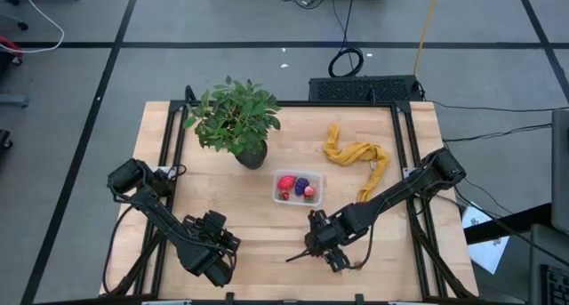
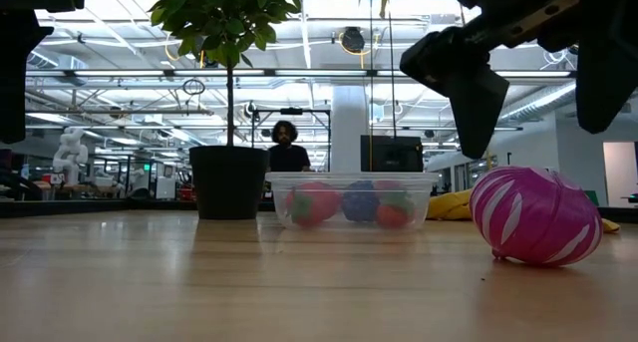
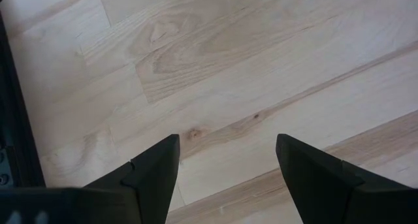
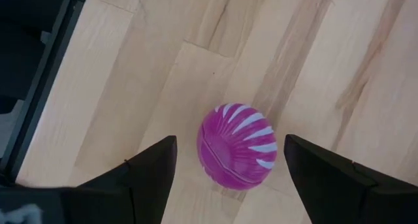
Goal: Pick and placing Produce into tupperware
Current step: Put the onion into the bin
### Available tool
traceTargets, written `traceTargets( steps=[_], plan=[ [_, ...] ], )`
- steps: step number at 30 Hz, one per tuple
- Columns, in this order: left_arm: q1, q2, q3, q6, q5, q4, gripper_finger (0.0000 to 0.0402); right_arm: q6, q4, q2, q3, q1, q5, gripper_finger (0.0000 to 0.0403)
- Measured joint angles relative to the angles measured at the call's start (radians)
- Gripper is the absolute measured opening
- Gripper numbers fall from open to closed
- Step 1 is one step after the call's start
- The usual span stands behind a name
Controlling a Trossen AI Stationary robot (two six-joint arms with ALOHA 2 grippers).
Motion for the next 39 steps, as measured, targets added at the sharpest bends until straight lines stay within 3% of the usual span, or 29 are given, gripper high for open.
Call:
traceTargets(
  steps=[39],
  plan=[
    [-0.001, 0.000, 0.000, 0.001, 0.000, 0.002, 0.0257, 0.057, 0.050, 0.068, -0.021, -0.009, -0.024, 0.0288]
  ],
)
